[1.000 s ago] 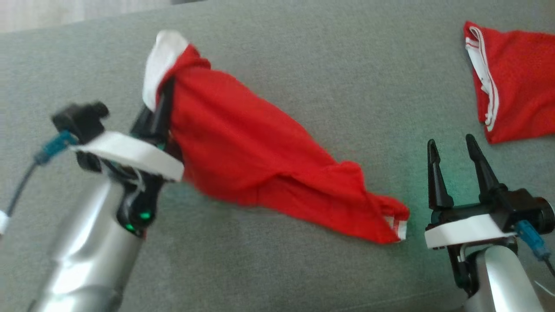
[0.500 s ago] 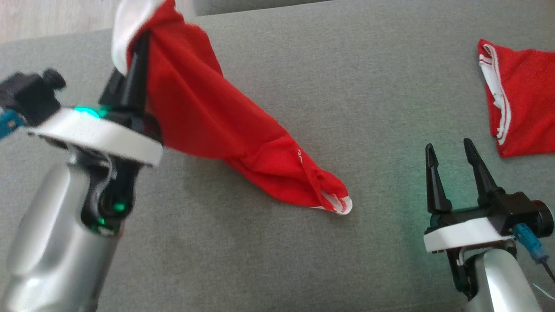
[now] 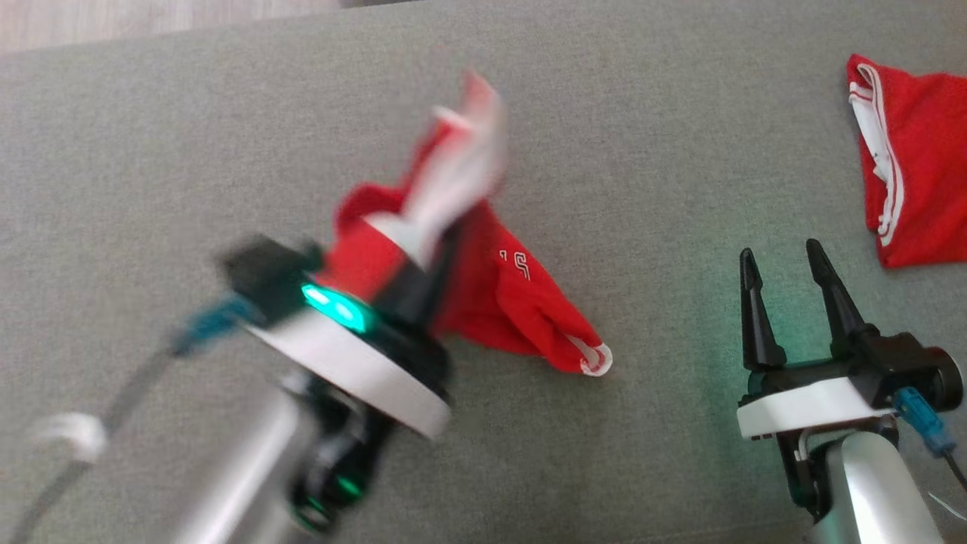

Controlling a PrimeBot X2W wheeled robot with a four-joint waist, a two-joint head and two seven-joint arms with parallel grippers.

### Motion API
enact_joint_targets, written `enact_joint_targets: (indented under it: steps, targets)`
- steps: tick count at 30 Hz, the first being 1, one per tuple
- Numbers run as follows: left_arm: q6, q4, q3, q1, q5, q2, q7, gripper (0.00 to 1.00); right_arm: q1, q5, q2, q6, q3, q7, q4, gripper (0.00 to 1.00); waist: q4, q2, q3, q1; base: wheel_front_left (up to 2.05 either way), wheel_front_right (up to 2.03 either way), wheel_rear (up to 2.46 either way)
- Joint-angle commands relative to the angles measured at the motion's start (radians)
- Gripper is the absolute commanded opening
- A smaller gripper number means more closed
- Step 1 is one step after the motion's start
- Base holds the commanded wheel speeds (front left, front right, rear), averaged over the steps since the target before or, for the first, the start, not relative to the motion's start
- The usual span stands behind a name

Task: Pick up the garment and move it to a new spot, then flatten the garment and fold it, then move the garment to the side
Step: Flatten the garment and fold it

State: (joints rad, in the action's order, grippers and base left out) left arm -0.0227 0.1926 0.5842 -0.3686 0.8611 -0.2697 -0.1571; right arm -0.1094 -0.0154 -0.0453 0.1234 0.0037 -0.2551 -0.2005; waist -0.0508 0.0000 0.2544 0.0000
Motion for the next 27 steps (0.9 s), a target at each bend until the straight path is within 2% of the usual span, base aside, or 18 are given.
enact_joint_targets:
  steps: [1, 5, 10, 11, 12, 13, 18, 20, 24, 27]
  targets:
    - [-0.019, 0.002, 0.009, 0.004, -0.017, 0.01, 0.01, 0.0, -0.018, -0.006, -0.005, 0.007, 0.025, -0.007, 0.03, 1.0, -0.005, 0.0, 0.007, 0.0, 0.0, 0.0, 0.0]
    - [-0.05, -0.11, 0.097, 0.055, -0.052, 0.046, 0.054, 0.0, -0.022, -0.012, -0.005, 0.007, 0.029, -0.007, 0.029, 1.0, -0.019, 0.0, 0.012, 0.0, 0.0, 0.0, 0.0]
    - [-0.068, -0.247, 0.166, 0.106, -0.136, 0.009, 0.107, 0.0, -0.016, -0.015, -0.005, 0.007, 0.02, -0.007, 0.029, 1.0, -0.031, 0.0, 0.008, 0.0, 0.0, 0.0, 0.0]
    - [-0.07, -0.271, 0.176, 0.117, -0.149, -0.001, 0.117, 0.13, -0.014, -0.014, -0.005, 0.007, 0.018, -0.007, 0.029, 1.0, -0.032, 0.0, 0.007, 0.0, 0.0, 0.0, 0.0]
    - [-0.074, -0.29, 0.187, 0.13, -0.153, -0.009, 0.123, 0.44, -0.011, -0.014, -0.005, 0.007, 0.017, -0.007, 0.028, 1.0, -0.034, 0.0, 0.006, 0.0, 0.0, 0.0, 0.0]
    - [-0.078, -0.305, 0.193, 0.143, -0.148, -0.013, 0.128, 1.0, -0.009, -0.014, -0.005, 0.007, 0.016, -0.007, 0.028, 1.0, -0.034, 0.0, 0.004, 0.0, 0.0, 0.0, 0.0]
    - [-0.087, -0.316, 0.199, 0.174, -0.108, -0.026, 0.124, 1.0, -0.004, -0.015, -0.005, 0.007, 0.009, -0.007, 0.025, 1.0, -0.031, 0.0, -0.006, 0.0, 0.0, 0.0, 0.0]
    - [-0.091, -0.294, 0.212, 0.176, -0.097, -0.048, 0.092, 1.0, -0.003, -0.016, -0.005, 0.007, 0.01, -0.007, 0.024, 1.0, -0.031, 0.0, -0.012, 0.0, 0.0, 0.0, 0.0]
    - [-0.09, -0.185, 0.205, 0.182, -0.05, -0.097, 0.025, 1.0, -0.001, -0.019, -0.005, 0.007, 0.012, -0.007, 0.023, 1.0, -0.033, 0.0, -0.027, 0.0, 0.0, 0.0, 0.0]
    - [-0.073, -0.082, 0.175, 0.173, -0.025, -0.139, -0.016, 1.0, 0.0, -0.021, -0.005, 0.007, 0.014, -0.007, 0.021, 1.0, -0.038, 0.0, -0.032, 0.0, 0.0, 0.0, 0.0]
